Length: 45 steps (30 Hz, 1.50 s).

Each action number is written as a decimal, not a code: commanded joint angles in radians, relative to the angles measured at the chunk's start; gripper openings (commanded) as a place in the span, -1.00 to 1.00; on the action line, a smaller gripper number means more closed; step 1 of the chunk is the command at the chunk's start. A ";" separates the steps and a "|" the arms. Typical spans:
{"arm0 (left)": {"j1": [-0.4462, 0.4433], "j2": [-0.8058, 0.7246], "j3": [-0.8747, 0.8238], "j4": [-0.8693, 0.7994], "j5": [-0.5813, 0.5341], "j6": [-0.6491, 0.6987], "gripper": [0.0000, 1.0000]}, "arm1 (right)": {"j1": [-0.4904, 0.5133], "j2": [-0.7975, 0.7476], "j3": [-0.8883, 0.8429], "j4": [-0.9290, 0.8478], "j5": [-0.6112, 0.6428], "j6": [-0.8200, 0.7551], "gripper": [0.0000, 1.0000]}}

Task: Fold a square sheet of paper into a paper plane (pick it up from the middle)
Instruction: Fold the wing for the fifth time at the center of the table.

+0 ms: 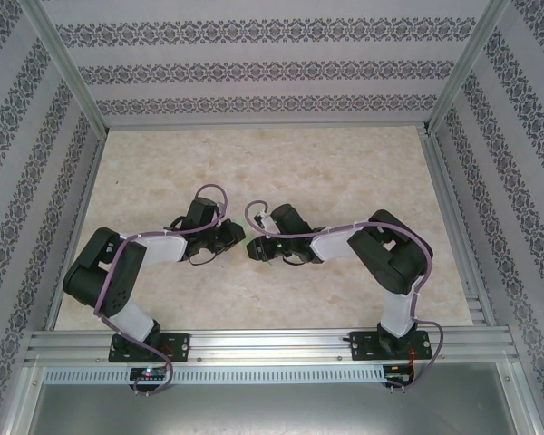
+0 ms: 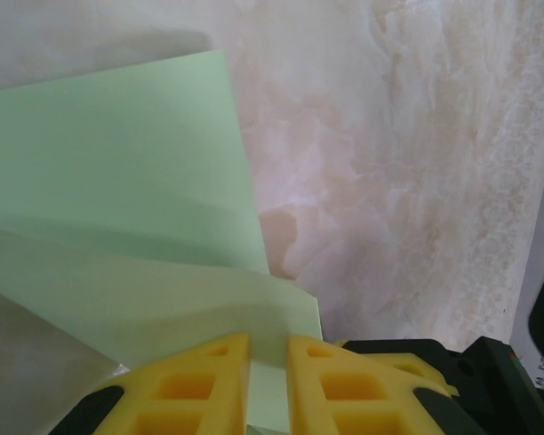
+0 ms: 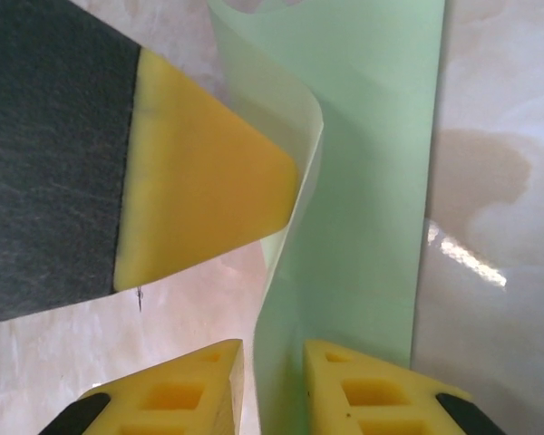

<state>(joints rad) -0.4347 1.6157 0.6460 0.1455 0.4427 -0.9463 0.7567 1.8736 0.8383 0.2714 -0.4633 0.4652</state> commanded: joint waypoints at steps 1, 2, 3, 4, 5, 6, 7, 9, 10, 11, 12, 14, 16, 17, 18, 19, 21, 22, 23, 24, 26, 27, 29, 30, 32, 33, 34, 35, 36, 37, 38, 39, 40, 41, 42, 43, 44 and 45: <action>-0.011 0.016 0.024 -0.018 -0.011 0.024 -0.63 | -0.012 -0.044 0.023 -0.026 -0.022 0.025 -0.50; -0.011 0.016 0.027 -0.017 -0.010 0.024 -0.63 | -0.012 -0.047 0.024 -0.031 -0.026 0.028 -0.50; -0.011 0.018 0.027 -0.018 -0.007 0.026 -0.63 | -0.013 -0.052 0.022 -0.033 -0.028 0.033 -0.50; -0.012 0.018 0.027 -0.018 -0.007 0.026 -0.63 | -0.013 -0.055 0.020 -0.036 -0.029 0.036 -0.50; -0.011 0.019 0.027 -0.018 -0.007 0.026 -0.63 | -0.013 -0.060 0.017 -0.039 -0.029 0.037 -0.50; -0.011 0.019 0.026 -0.017 -0.006 0.026 -0.63 | -0.012 -0.064 0.015 -0.046 -0.026 0.039 -0.49; -0.011 0.019 0.025 -0.017 -0.006 0.026 -0.64 | -0.013 -0.066 0.013 -0.053 -0.023 0.041 -0.50; -0.011 0.019 0.024 -0.015 -0.005 0.025 -0.64 | -0.012 -0.066 0.012 -0.064 -0.017 0.039 -0.53; -0.011 0.019 0.025 -0.014 -0.004 0.025 -0.64 | -0.013 -0.065 0.012 -0.072 -0.014 0.038 -0.55; -0.010 0.019 0.026 -0.015 -0.003 0.025 -0.64 | -0.012 -0.061 0.009 -0.075 -0.011 0.037 -0.57; -0.011 0.018 0.026 -0.014 -0.003 0.026 -0.64 | -0.011 -0.056 0.010 -0.080 -0.010 0.036 -0.61; -0.012 0.016 0.027 -0.019 -0.003 0.027 -0.64 | -0.010 -0.046 0.008 -0.081 -0.010 0.037 -0.68; -0.011 0.015 0.029 -0.023 -0.002 0.030 -0.64 | -0.010 -0.038 0.007 -0.089 0.000 0.042 -0.77; -0.010 0.013 0.029 -0.023 -0.002 0.032 -0.64 | -0.011 -0.035 0.009 -0.095 0.006 0.043 -0.82; -0.011 0.013 0.029 -0.021 -0.003 0.033 -0.64 | -0.012 -0.033 0.010 -0.101 0.012 0.044 -0.86; -0.012 0.012 0.030 -0.021 0.000 0.035 -0.64 | -0.012 -0.031 0.008 -0.101 0.015 0.047 -0.88; -0.010 0.007 0.034 -0.021 0.003 0.045 -0.63 | -0.012 -0.026 0.008 -0.106 0.019 0.053 -0.91; -0.012 0.003 0.036 -0.020 0.006 0.049 -0.63 | -0.013 -0.022 0.008 -0.108 0.018 0.059 -0.92; -0.012 -0.002 0.038 -0.020 0.007 0.053 -0.63 | -0.011 -0.020 0.009 -0.107 0.017 0.064 -0.93; -0.011 -0.009 0.038 -0.022 0.007 0.059 -0.62 | -0.013 -0.018 0.007 -0.107 0.015 0.069 -0.94; -0.011 -0.023 0.037 -0.026 0.005 0.067 -0.61 | -0.012 -0.015 0.003 -0.102 0.010 0.077 -0.95; -0.011 -0.032 0.034 -0.028 0.004 0.072 -0.61 | -0.012 -0.014 0.001 -0.098 0.009 0.078 -0.94; -0.012 -0.047 0.026 -0.027 0.004 0.077 -0.60 | -0.013 -0.013 -0.001 -0.098 0.007 0.077 -0.95; -0.010 -0.056 0.021 -0.027 0.002 0.080 -0.59 | -0.012 -0.010 -0.002 -0.096 0.002 0.077 -0.96; -0.011 -0.072 0.013 -0.029 -0.004 0.088 -0.59 | -0.013 0.000 -0.001 -0.096 -0.012 0.078 -0.95; -0.011 -0.081 0.008 -0.032 -0.012 0.090 -0.59 | -0.013 0.006 0.001 -0.097 -0.019 0.080 -0.96; -0.012 -0.090 0.005 -0.039 -0.018 0.095 -0.58 | -0.013 0.010 0.001 -0.098 -0.022 0.079 -0.96; -0.010 -0.094 -0.002 -0.043 -0.025 0.098 -0.58 | -0.013 0.012 0.000 -0.099 -0.024 0.082 -0.96; -0.010 -0.099 -0.003 -0.048 -0.034 0.102 -0.58 | -0.013 0.013 0.001 -0.101 -0.024 0.083 -0.95; -0.011 -0.099 -0.006 -0.054 -0.038 0.106 -0.58 | -0.015 0.015 0.001 -0.105 -0.024 0.083 -0.95; -0.011 -0.099 -0.007 -0.056 -0.041 0.107 -0.58 | -0.016 0.016 0.004 -0.111 -0.022 0.085 -0.94; -0.011 -0.095 -0.008 -0.055 -0.040 0.108 -0.58 | -0.015 0.018 0.010 -0.119 -0.015 0.087 -0.95; -0.010 -0.093 -0.012 -0.049 -0.037 0.107 -0.58 | -0.016 0.021 0.014 -0.130 -0.012 0.088 -0.95; -0.010 -0.091 -0.013 -0.047 -0.036 0.105 -0.59 | -0.016 0.022 0.019 -0.139 -0.009 0.086 -0.95; -0.011 -0.091 -0.017 -0.045 -0.037 0.103 -0.59 | -0.017 0.022 0.021 -0.146 -0.005 0.086 -0.94; -0.011 -0.096 -0.021 -0.042 -0.036 0.100 -0.59 | -0.017 0.021 0.021 -0.145 -0.004 0.086 -0.94; -0.011 -0.099 -0.025 -0.041 -0.034 0.100 -0.60 | -0.018 0.020 0.022 -0.146 -0.005 0.085 -0.93; -0.010 -0.105 -0.030 -0.040 -0.030 0.099 -0.59 | -0.017 0.018 0.023 -0.147 -0.006 0.085 -0.92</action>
<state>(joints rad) -0.4347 1.5330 0.6373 0.1104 0.4179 -0.8673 0.7498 1.8702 0.8490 0.1642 -0.4747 0.5461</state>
